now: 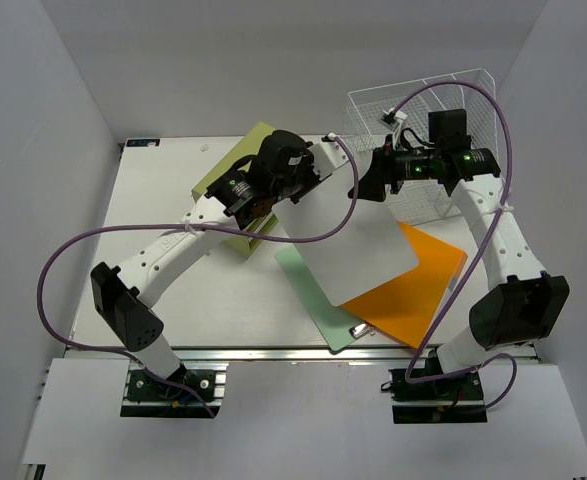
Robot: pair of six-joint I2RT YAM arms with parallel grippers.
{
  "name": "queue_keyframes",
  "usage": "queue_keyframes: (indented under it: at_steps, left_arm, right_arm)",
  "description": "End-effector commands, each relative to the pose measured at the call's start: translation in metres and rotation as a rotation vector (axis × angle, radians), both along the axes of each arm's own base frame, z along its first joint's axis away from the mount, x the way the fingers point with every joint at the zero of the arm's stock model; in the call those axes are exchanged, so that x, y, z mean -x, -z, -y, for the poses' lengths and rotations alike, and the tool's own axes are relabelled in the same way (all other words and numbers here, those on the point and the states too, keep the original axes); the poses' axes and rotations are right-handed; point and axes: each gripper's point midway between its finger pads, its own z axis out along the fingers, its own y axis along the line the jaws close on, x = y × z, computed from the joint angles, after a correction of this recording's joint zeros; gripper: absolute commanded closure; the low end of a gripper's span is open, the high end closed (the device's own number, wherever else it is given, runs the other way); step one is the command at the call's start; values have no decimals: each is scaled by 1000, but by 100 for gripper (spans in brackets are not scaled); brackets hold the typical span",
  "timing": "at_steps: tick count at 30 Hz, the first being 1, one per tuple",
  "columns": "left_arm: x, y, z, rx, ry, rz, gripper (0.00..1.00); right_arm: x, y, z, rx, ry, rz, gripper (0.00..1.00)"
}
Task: Organize the desk
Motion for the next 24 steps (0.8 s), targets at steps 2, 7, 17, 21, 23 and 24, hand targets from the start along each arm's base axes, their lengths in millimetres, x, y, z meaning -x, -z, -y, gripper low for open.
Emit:
queue_keyframes:
  at_steps: [2, 7, 17, 21, 23, 24]
  left_arm:
    - [12, -53, 2, 123, 47, 100, 82]
    - [15, -60, 3, 147, 63, 116, 83]
    - [20, -78, 1, 206, 70, 157, 45]
    - [23, -93, -8, 252, 42, 196, 18]
    - [27, -103, -14, 290, 26, 222, 2]
    - [29, -106, -17, 305, 20, 230, 2]
  right_arm:
    - [8, -2, -4, -33, -50, -9, 29]
    - [6, 1, -5, -46, -56, -39, 65]
    - [-12, -24, 6, -115, 21, -34, 100]
    - [-29, -52, 42, -139, 119, 7, 100]
    - [-34, -74, 61, -152, 160, 27, 100]
    - [-42, -81, 82, -156, 216, 37, 100]
